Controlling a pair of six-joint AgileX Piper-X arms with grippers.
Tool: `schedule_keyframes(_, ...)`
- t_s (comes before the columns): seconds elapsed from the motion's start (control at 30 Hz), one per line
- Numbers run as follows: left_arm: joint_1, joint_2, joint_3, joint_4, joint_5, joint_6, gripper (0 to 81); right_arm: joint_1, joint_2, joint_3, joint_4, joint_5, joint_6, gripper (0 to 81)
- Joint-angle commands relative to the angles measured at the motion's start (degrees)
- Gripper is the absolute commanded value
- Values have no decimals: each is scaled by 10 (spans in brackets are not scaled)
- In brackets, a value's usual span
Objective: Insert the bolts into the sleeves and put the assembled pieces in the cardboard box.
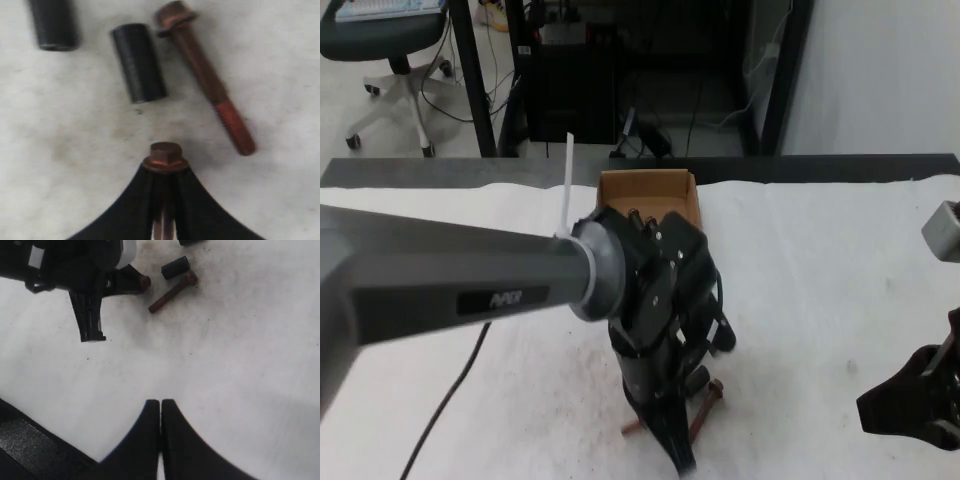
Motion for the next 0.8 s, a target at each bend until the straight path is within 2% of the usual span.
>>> schedule_keyframes(0.0,3,-52,-11,-24,-32,-18,2,-1,-4,0,-32,-5,-39,8)
schedule_keyframes(0.2,36,-187,-11,-72,-34,-125,2,-1,0,0,-134,-26,-41,8)
schedule_keyframes(0.33,68,-285,0,-77,-34,-151,2,2,31,0,-231,-44,-40,8)
schedule_keyframes(0.43,92,-356,30,-80,-16,-166,2,1,79,-8,-273,-112,-65,9)
schedule_keyframes(0.57,121,-446,88,-87,5,-187,2,18,168,-41,-296,-107,-82,117)
schedule_keyframes(0.7,133,-530,148,-86,40,-207,2,44,269,-108,-291,-65,-120,263)
schedule_keyframes(0.77,133,-568,175,-86,60,-207,2,59,322,-154,-280,-37,-161,306)
